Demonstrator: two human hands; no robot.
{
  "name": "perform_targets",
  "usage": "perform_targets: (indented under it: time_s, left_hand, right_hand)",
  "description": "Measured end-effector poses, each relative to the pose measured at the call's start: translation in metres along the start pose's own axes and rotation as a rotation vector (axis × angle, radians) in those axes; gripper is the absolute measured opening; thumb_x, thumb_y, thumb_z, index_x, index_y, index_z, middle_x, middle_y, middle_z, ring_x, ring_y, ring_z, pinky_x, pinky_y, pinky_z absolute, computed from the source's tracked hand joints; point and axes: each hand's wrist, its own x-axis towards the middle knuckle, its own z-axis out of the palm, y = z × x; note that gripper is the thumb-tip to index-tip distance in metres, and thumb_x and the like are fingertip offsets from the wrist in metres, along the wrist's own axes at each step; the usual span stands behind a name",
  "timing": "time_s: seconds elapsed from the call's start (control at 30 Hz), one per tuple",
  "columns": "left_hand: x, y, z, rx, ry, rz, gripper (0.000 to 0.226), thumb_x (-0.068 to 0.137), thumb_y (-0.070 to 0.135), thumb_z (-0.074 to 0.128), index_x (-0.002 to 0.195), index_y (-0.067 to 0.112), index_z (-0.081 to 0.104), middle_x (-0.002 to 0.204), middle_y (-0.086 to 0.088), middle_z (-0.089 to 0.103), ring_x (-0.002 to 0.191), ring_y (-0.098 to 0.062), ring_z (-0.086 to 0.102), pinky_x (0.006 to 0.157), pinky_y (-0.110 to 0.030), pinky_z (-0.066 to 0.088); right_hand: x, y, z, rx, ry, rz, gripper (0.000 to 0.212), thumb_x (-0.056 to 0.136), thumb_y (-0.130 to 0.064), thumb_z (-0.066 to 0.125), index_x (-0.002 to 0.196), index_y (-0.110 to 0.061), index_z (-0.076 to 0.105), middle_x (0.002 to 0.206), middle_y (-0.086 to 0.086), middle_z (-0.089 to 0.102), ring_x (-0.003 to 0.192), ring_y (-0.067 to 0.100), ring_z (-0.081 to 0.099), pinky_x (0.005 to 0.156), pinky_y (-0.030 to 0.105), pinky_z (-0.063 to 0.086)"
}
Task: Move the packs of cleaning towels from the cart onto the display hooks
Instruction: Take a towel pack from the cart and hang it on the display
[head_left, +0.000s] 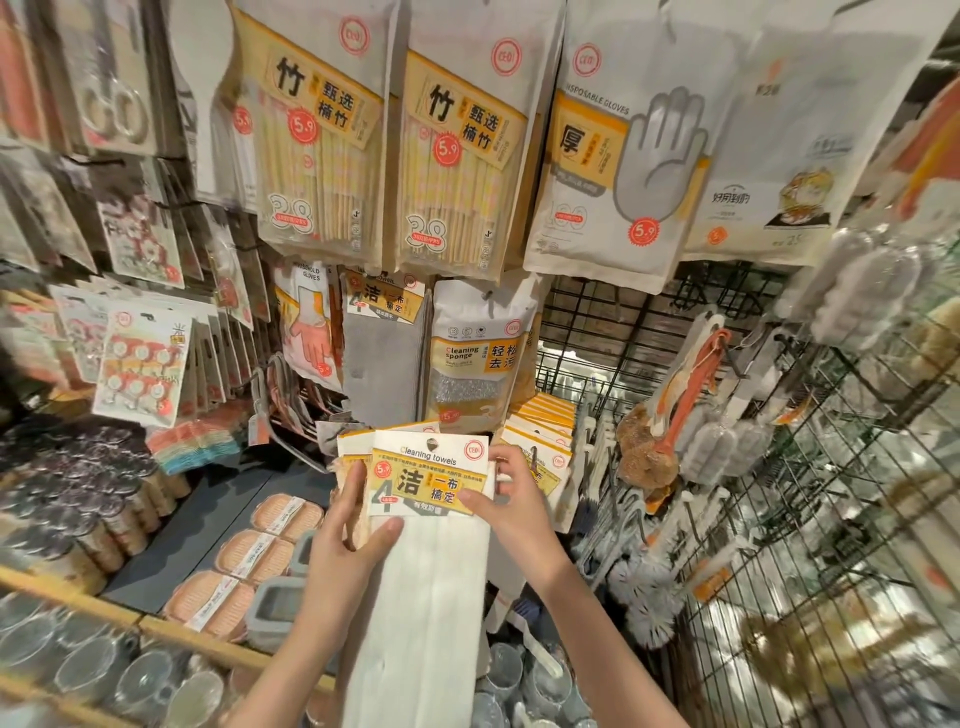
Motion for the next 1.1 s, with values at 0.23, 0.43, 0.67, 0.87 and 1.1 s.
perform_targets:
  time_s: [0.23, 0.43, 0.67, 0.87, 1.1]
  left_hand:
    - [0.002, 0.004, 0.001, 0.018, 0.004, 0.045, 0.077, 0.081, 0.018, 0.073, 0.144, 0.041, 0.033, 0.141, 0.018, 0.046, 0.118, 0.004, 0.049, 0.086, -0.012, 0.042]
    - [0.013, 0.000, 0.003, 0.068, -0.016, 0.119, 0.061, 0.091, 0.016, 0.061, 0.137, 0.046, 0.035, 0.143, 0.025, 0.039, 0.127, 0.014, 0.036, 0.111, -0.031, 0.032]
    - [0.025, -0.008, -0.003, 0.114, 0.018, 0.095, 0.067, 0.094, 0.005, 0.055, 0.133, 0.054, 0.033, 0.143, 0.030, 0.034, 0.126, 0.012, 0.036, 0.112, -0.031, 0.030]
    - [0.035, -0.010, -0.008, 0.147, 0.033, 0.118, 0.066, 0.093, 0.002, 0.054, 0.136, 0.048, 0.032, 0.145, 0.023, 0.036, 0.131, 0.003, 0.036, 0.110, -0.027, 0.029]
    - [0.041, -0.010, -0.012, 0.148, 0.074, 0.102, 0.066, 0.092, 0.003, 0.057, 0.137, 0.046, 0.033, 0.142, 0.025, 0.037, 0.121, 0.016, 0.037, 0.108, -0.028, 0.031]
  right_hand:
    - [-0.003, 0.008, -0.006, 0.201, 0.027, 0.029, 0.065, 0.084, 0.014, 0.057, 0.126, -0.027, 0.030, 0.109, 0.013, 0.064, 0.088, 0.008, 0.069, 0.070, 0.019, 0.053]
    - [-0.001, 0.027, -0.017, 0.213, 0.107, 0.040, 0.064, 0.086, 0.013, 0.055, 0.122, -0.037, 0.037, 0.108, 0.000, 0.064, 0.090, 0.003, 0.068, 0.071, 0.018, 0.053]
    - [0.002, 0.062, -0.040, 0.326, 0.297, 0.102, 0.047, 0.085, 0.013, 0.057, 0.113, -0.025, 0.049, 0.116, 0.013, 0.063, 0.103, 0.026, 0.065, 0.077, 0.032, 0.057]
    - [0.013, 0.083, -0.055, 0.219, 0.372, 0.152, 0.034, 0.085, 0.013, 0.055, 0.112, -0.008, 0.054, 0.120, 0.017, 0.060, 0.100, 0.022, 0.064, 0.079, 0.036, 0.056]
    - [0.034, 0.101, -0.065, 0.156, 0.432, 0.185, 0.032, 0.084, 0.016, 0.052, 0.111, -0.001, 0.055, 0.120, 0.018, 0.058, 0.109, 0.033, 0.059, 0.086, 0.043, 0.052]
